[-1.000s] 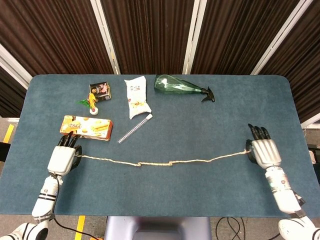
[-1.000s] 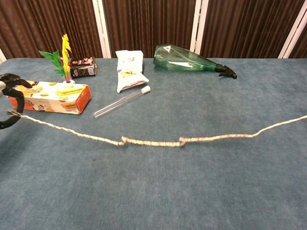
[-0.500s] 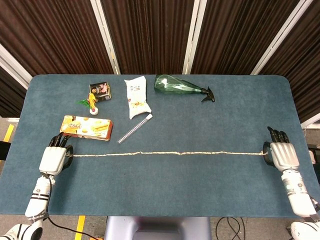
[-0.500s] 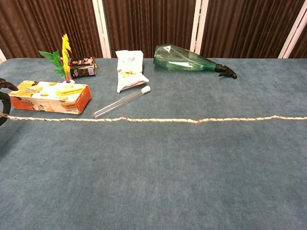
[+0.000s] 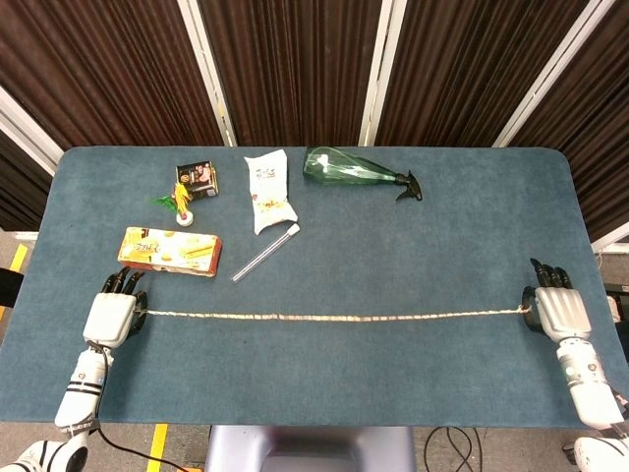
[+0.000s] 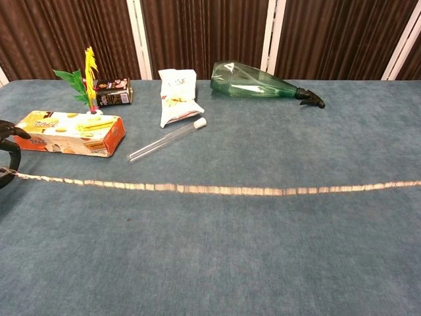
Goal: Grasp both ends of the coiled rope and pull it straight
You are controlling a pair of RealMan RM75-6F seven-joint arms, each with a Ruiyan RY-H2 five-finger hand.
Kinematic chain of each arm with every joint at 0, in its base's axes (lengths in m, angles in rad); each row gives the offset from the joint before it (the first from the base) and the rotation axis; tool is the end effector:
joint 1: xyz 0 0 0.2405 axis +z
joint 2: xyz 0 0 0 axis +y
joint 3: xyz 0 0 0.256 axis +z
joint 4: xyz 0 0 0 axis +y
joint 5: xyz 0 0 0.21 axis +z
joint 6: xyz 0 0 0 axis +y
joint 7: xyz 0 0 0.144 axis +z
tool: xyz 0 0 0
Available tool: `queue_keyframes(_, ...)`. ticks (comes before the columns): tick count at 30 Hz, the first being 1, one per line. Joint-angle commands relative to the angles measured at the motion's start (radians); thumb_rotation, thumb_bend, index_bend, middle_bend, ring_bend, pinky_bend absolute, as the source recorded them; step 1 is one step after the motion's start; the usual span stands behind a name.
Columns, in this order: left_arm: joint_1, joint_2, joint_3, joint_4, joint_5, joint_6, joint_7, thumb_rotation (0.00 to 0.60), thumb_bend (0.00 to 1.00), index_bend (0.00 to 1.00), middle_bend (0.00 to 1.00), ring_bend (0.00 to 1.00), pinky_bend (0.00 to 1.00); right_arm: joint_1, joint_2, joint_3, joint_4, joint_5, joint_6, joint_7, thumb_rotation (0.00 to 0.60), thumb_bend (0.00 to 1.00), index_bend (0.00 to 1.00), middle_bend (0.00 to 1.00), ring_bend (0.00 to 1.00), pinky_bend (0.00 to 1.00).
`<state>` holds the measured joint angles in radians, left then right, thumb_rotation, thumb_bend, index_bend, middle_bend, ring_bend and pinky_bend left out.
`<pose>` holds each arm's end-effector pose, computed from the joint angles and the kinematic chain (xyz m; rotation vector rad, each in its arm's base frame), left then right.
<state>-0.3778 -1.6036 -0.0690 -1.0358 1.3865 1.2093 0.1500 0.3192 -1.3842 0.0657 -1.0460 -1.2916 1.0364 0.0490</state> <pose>-0.3208 0.2852 0.0249 -1.6151 -0.7720 -0.7150 -0.3956 -0.2717 0.1038 1.4841 -0.9818 0.5360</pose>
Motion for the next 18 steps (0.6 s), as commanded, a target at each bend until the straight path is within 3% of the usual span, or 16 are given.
queue_keyframes(1, 0.000, -0.010, 0.006, 0.008, 0.006, -0.002, -0.001, 0.600, 0.45, 0.59, 0.14, 0.03, 0.16, 0.000, -0.011, -0.002, 0.014, -0.004, -0.006, 0.002, 0.600, 0.59, 0.81, 0.09, 0.00, 0.00)
queue_keyframes(7, 0.001, -0.020, 0.011, 0.021, 0.008, -0.011, -0.006, 0.600, 0.45, 0.54, 0.14, 0.03, 0.16, 0.004, -0.022, -0.009, 0.036, -0.002, -0.042, -0.002, 0.600, 0.59, 0.77, 0.09, 0.00, 0.00)
queue_keyframes(18, 0.005, -0.005, 0.030, -0.003, 0.009, -0.053, -0.043, 0.600, 0.43, 0.02, 0.09, 0.02, 0.16, 0.016, -0.004, -0.018, 0.018, 0.024, -0.137, -0.016, 0.600, 0.56, 0.17, 0.00, 0.00, 0.00)
